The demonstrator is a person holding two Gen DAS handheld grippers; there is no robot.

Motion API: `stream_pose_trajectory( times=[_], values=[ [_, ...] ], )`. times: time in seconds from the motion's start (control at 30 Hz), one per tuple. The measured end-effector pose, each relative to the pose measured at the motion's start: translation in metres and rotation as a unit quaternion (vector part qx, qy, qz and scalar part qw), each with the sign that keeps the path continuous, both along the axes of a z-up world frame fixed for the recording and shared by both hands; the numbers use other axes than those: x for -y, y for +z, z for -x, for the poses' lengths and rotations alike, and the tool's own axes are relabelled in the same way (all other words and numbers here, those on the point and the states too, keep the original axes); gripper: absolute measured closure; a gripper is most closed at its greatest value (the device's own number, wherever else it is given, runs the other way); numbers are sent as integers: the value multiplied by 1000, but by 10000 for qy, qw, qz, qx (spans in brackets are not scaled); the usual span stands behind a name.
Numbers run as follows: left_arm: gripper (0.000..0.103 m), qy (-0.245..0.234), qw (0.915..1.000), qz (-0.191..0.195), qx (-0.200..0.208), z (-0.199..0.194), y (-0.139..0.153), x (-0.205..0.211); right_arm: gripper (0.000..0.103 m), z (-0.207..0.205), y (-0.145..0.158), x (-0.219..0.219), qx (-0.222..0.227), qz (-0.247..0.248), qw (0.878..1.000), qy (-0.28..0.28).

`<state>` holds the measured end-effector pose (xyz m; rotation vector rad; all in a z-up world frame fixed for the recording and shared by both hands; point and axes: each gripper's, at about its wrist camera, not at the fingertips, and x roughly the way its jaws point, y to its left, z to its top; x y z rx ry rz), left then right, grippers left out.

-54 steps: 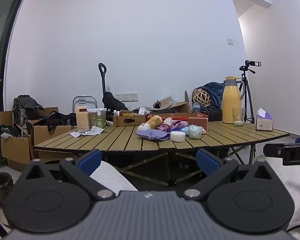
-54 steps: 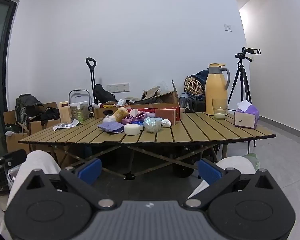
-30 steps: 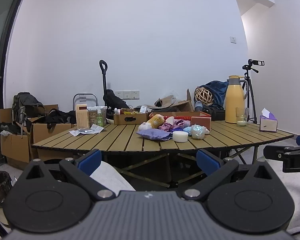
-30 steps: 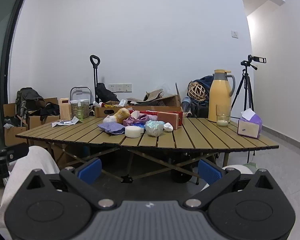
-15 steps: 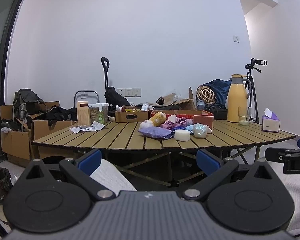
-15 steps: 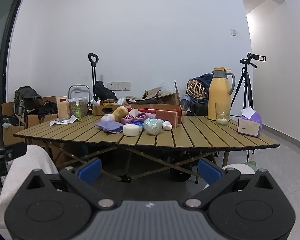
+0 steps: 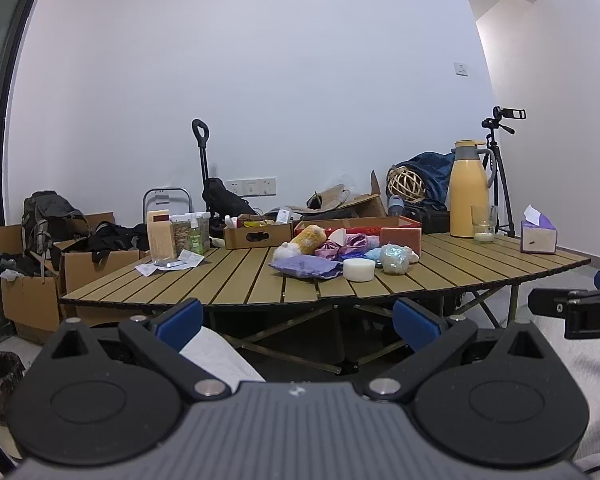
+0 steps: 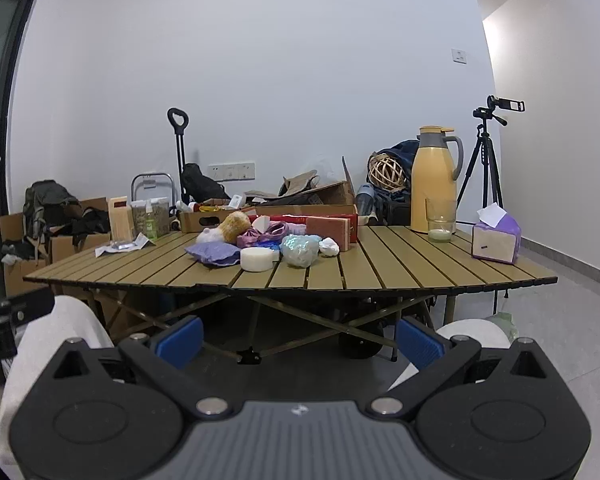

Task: Organize soft objects

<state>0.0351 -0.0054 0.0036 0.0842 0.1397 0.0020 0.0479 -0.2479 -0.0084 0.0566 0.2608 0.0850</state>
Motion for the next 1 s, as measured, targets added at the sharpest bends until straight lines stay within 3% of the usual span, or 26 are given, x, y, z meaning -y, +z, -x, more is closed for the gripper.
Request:
stream_pose_trajectory(
  times=[0.47, 1.0],
  values=[
    [0, 44, 9998, 76, -180, -17, -3, -4, 0, -19, -5, 2, -136, -46, 9999, -12],
    [0, 125, 9993, 160, -313, -88, -8, -14, 0, -70, -10, -12, 93, 281, 9995, 114]
  ],
)
